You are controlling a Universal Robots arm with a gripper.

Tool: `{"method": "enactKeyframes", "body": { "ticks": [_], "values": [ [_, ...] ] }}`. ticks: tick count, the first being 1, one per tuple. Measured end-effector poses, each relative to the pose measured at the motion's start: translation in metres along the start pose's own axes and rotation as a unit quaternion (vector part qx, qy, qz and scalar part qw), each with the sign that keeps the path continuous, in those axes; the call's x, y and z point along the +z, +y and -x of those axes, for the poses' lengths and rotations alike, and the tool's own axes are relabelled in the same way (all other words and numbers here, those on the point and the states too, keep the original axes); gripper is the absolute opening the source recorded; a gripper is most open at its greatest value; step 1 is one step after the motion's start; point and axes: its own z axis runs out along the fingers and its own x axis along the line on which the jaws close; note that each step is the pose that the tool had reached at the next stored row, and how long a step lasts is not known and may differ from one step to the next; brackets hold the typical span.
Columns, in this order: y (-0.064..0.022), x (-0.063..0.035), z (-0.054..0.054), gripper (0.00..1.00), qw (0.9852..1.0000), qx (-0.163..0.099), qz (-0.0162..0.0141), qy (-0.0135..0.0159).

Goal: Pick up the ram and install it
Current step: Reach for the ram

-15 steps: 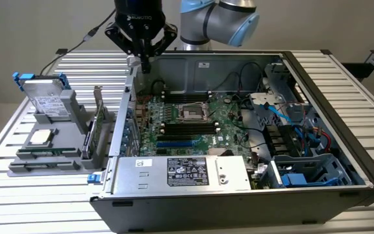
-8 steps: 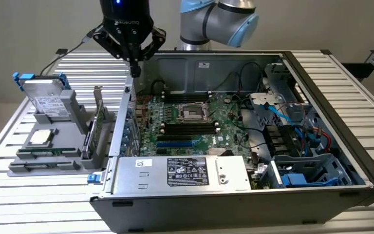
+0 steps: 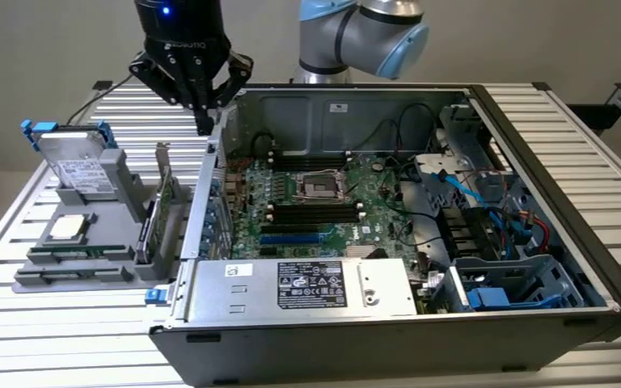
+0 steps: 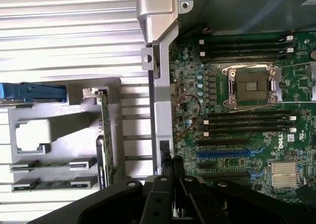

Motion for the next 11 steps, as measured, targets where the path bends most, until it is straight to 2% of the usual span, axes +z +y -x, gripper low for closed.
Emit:
{"method": "enactKeyframes", "body": {
  "ticks": [11],
  "values": [
    [-0.017,0.0044,-0.048,0.1,1.0,0.0,0.0,0.0]
  ]
}}
